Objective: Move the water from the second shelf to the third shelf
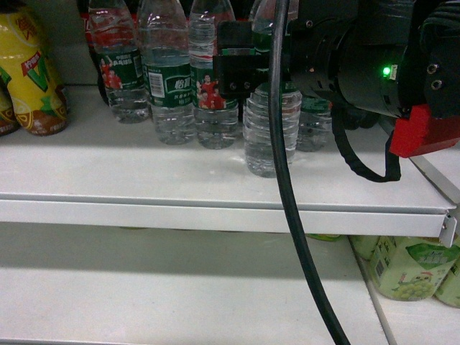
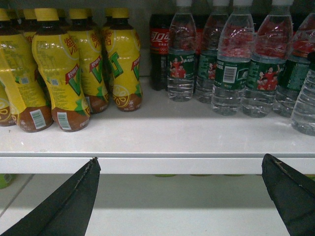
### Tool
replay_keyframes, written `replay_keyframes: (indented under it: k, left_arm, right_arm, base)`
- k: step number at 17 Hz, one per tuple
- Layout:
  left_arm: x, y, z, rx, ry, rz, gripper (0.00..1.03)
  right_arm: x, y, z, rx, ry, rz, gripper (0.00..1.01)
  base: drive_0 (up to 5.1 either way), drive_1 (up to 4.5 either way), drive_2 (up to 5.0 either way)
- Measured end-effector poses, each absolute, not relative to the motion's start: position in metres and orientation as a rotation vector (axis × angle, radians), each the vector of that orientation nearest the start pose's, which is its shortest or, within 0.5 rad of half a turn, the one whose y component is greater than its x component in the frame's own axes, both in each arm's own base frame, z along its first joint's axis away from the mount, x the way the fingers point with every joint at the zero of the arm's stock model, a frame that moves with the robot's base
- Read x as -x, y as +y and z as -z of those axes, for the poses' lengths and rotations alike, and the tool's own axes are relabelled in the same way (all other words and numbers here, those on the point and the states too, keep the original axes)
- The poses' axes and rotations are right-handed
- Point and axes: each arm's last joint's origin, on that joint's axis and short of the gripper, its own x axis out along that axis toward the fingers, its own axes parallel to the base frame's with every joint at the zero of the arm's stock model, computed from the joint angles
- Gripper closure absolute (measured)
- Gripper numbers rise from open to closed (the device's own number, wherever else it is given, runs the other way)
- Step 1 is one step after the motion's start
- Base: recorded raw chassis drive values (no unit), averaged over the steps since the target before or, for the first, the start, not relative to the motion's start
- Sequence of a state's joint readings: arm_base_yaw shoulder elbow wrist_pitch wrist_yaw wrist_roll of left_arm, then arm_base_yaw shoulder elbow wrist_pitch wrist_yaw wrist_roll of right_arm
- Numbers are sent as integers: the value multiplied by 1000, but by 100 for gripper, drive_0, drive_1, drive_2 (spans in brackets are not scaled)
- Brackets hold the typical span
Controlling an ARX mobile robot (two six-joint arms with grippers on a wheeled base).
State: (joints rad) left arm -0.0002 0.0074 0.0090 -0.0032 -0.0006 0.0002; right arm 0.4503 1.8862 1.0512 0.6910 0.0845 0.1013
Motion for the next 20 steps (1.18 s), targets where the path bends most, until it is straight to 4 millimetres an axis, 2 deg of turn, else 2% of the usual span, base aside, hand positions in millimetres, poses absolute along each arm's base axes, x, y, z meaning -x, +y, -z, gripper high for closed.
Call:
replay_keyframes:
  k: [7,8,11,13,14,17,20]
  left_arm:
    - [-98,0,-166,0,2,0,5]
    - [-98,0,-166,0,2,-1,5]
    - [-98,0,-166,0,2,0,5]
    - [-98,0,-166,0,2,-1,5]
    - [-98,0,-166,0,2,-1,5]
    - [-98,0,-166,0,2,-1,5]
    - [-98,0,-166,0,2,0,5]
  right_arm:
    - [-371,177,-197,-71,174,-345,3]
    - [-371,178,-195,-74,175,-345,7]
    - [-370,179,-194,-73,180,-346,38]
    - [-370,179,-195,-73,177,-345,53]
    - [-370,179,-195,-68,173,-347,56]
    - [-361,178,-195,-65,178,-356,58]
    - [-338,176,-199,-59,193,-387,58]
  base:
    - [0,0,0]
    - [0,0,0]
    - [0,0,0]
    - [0,0,0]
    - [0,0,0]
    - [0,0,0]
    - [0,0,0]
